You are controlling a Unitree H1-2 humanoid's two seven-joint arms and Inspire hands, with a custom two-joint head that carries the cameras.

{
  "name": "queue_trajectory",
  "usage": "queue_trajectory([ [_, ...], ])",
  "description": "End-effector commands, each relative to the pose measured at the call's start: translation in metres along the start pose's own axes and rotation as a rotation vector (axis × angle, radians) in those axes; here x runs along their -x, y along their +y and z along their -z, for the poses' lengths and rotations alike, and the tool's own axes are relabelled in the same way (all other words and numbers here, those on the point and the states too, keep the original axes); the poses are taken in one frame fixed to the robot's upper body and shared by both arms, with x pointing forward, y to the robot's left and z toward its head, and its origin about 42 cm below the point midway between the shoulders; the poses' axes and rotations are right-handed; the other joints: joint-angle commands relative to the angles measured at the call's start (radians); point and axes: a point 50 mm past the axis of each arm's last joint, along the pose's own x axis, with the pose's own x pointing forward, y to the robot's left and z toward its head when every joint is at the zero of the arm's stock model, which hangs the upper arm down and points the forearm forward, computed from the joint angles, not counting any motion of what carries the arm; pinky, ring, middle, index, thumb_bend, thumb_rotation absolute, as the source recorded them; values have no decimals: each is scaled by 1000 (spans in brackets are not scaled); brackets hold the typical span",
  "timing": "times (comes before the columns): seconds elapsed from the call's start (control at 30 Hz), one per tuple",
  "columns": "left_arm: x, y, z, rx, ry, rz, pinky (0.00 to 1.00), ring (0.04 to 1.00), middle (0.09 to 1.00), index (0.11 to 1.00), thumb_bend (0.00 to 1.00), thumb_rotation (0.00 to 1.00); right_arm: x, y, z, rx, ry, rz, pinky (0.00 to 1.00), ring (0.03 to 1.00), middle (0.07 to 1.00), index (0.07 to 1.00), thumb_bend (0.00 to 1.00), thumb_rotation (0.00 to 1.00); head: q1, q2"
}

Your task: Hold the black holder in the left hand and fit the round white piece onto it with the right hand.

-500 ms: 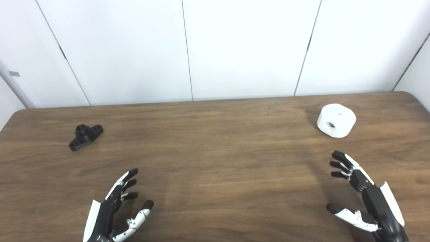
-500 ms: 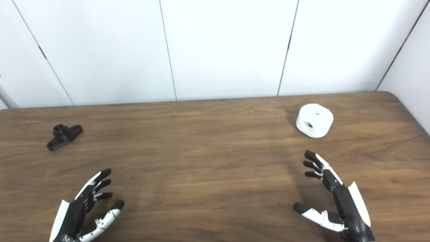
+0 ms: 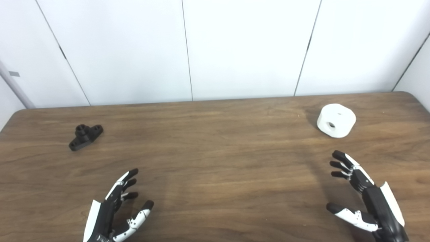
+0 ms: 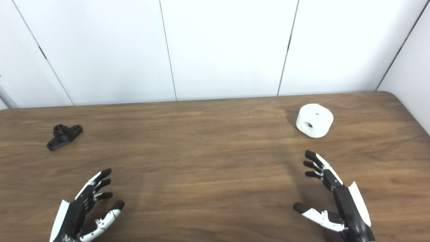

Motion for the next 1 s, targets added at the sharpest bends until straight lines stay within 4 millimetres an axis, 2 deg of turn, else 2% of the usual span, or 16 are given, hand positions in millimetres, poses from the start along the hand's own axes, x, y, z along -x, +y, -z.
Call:
queue_trajectory([
  [0.0, -5, 3, -10, 2, -71, -44, 784, 894, 936, 871, 490, 146, 9, 14, 14, -40, 47, 8, 737, 840, 896, 884, 696, 594, 6, 0],
  [0.1, -6, 4, -14, -3, -73, -53, 833, 929, 969, 861, 508, 147, 9, 12, 16, -58, 53, 8, 745, 843, 902, 889, 686, 583, 22, -1],
  [0.13, -7, 4, -15, -11, -73, -58, 862, 947, 986, 865, 540, 178, 9, 11, 17, -62, 55, 7, 753, 852, 909, 894, 683, 579, 32, -2],
  [0.37, -9, 13, -28, -53, -98, -157, 957, 997, 1000, 911, 641, 296, 9, 7, 21, -66, 68, 11, 758, 854, 908, 896, 687, 590, 74, -9],
  [0.43, -10, 17, -33, -70, -88, -181, 977, 1000, 1000, 898, 640, 291, 9, 6, 22, -62, 71, 13, 755, 849, 905, 895, 696, 595, 92, -10],
  [0.63, -17, 45, -50, -150, -73, -276, 999, 1000, 1000, 810, 692, 251, 9, 6, 25, -83, 83, 12, 775, 859, 912, 904, 710, 618, 126, -19],
  [0.77, -23, 65, -65, -204, -95, -356, 991, 1000, 1000, 798, 690, 221, 8, 4, 29, -70, 86, 6, 780, 862, 915, 908, 680, 617, 154, -31],
  [0.97, -32, 90, -80, -280, -120, -442, 999, 1000, 1000, 804, 705, 257, 6, 4, 35, -83, 100, 7, 786, 865, 921, 914, 656, 612, 194, -43],
])
